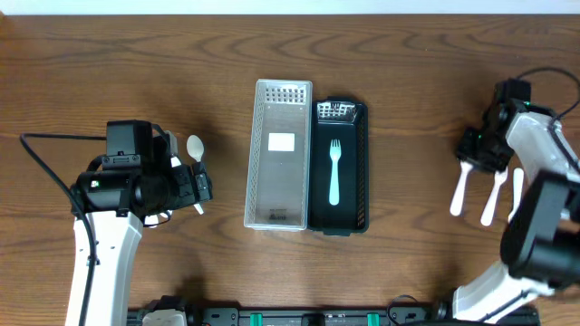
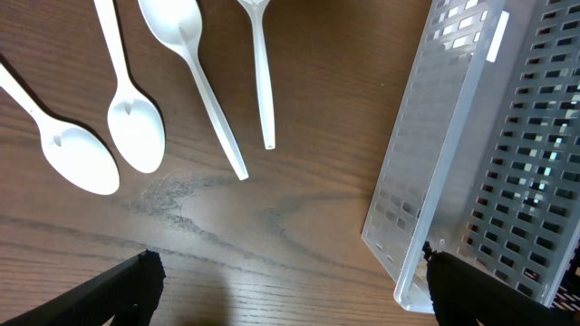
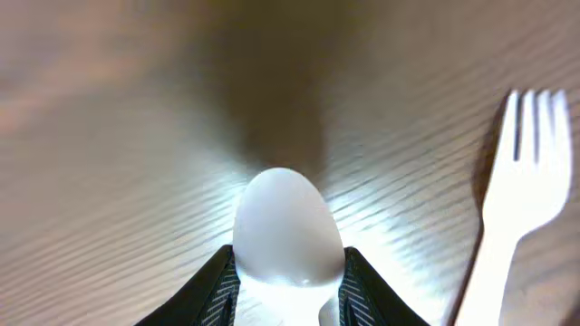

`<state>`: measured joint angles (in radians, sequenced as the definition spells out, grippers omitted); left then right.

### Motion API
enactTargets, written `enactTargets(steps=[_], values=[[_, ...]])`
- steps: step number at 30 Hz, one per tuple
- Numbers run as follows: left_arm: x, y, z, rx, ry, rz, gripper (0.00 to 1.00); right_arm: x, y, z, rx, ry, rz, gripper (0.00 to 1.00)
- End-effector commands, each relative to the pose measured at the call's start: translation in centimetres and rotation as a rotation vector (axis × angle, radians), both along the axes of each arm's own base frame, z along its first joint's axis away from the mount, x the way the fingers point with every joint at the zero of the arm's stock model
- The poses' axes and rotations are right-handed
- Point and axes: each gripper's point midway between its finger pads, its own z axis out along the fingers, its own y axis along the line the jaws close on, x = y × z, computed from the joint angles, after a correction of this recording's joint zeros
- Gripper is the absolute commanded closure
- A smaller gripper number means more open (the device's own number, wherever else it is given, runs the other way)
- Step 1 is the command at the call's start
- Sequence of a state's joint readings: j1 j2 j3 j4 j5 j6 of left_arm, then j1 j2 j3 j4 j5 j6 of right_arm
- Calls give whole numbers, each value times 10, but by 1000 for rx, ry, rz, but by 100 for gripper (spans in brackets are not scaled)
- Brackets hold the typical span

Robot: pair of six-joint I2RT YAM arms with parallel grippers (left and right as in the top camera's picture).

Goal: Pack container
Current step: 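Carry spoon with right gripper into the black caddy and release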

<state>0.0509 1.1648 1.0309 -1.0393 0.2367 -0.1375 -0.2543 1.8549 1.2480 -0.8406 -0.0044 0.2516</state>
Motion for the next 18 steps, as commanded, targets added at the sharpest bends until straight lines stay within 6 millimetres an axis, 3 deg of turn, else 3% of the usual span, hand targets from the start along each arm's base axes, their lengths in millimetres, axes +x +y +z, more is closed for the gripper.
enactTargets(steps=[1,5,8,13,18], values=[[3,2,7,8,-24,1,5,20,41,73,43,-222,95,99],[3,2,7,8,-25,1,5,21,95,127,77,-371,183,99],[3,2,7,7,-24,2,5,16,144,149,112,-437,276,99],[3,2,7,7,-24,2,5,7,212,143,124,-426,394,99],[3,2,7,8,-24,1,5,4,259,109,118,-363,504,99]])
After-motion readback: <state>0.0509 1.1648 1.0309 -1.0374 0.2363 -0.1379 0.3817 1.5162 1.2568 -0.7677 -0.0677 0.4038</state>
